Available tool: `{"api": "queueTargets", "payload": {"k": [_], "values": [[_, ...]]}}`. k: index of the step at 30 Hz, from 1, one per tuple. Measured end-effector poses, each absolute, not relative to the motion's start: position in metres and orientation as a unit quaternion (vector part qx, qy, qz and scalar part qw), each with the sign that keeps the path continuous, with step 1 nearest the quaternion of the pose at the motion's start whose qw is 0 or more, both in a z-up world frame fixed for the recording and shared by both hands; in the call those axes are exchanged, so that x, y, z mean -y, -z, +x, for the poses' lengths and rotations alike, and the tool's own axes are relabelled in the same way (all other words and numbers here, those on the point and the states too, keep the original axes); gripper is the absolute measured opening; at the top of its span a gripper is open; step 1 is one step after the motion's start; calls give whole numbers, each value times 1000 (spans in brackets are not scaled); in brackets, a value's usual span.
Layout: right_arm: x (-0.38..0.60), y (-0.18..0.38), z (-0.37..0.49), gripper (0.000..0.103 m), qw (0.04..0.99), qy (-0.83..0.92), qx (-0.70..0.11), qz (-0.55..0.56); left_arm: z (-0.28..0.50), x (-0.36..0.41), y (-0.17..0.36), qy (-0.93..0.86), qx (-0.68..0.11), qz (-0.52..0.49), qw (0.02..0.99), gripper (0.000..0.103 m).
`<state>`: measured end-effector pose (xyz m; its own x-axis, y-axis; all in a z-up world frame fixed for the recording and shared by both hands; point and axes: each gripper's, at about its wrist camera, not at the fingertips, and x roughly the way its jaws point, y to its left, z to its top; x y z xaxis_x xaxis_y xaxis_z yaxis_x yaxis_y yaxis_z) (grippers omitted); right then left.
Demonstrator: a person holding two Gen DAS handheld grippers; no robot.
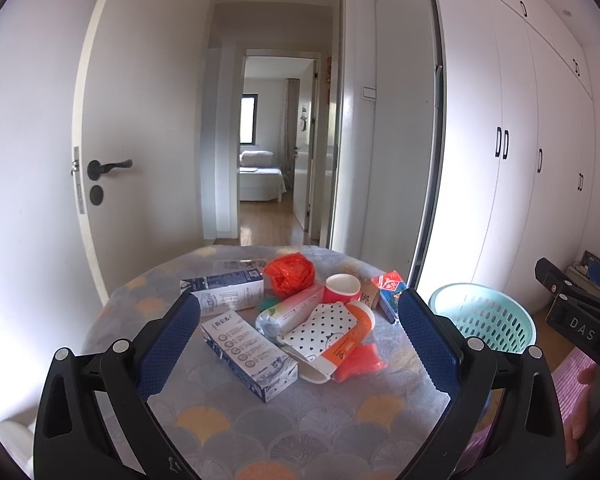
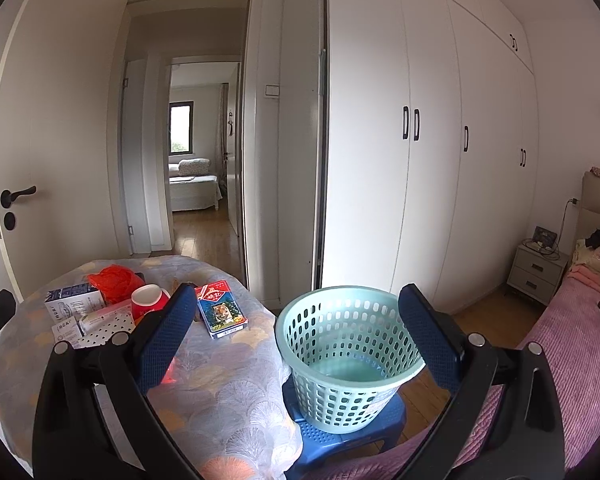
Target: Collect trash
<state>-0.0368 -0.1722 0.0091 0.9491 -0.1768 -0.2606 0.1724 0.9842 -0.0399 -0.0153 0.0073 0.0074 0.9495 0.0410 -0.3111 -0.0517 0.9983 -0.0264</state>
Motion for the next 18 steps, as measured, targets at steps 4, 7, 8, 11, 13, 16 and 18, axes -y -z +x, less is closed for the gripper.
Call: {"api": "queueTargets", "payload": {"k": [4,7,8,11,13,16,18], "values": [[169,-9,-36,97,987,86,-135,-10,-18,-10,-9,-23,-159,-18,987,96],[169,-9,-36,97,987,86,-135,-10,-18,-10,-11,-22,-159,-20,987,96],[169,-9,-36,97,987,85,-135,-10,-18,-10,-10,-21,-159,-19,987,96],[169,-9,-35,97,987,84,-136,-10,-17,-10,-10,-22,-158,-19,987,96],[169,-9,-34,97,987,83,-138,-10,-17,-10,-10,-21,-159,-20,987,96],[168,-9,-34,97,987,82,-139,-10,-16,-10,-8,-22,-160,-21,987,96],[168,-9,-34,97,987,82,-138,-11,-16,-10,-8,-21,-160,-22,987,96]]}}
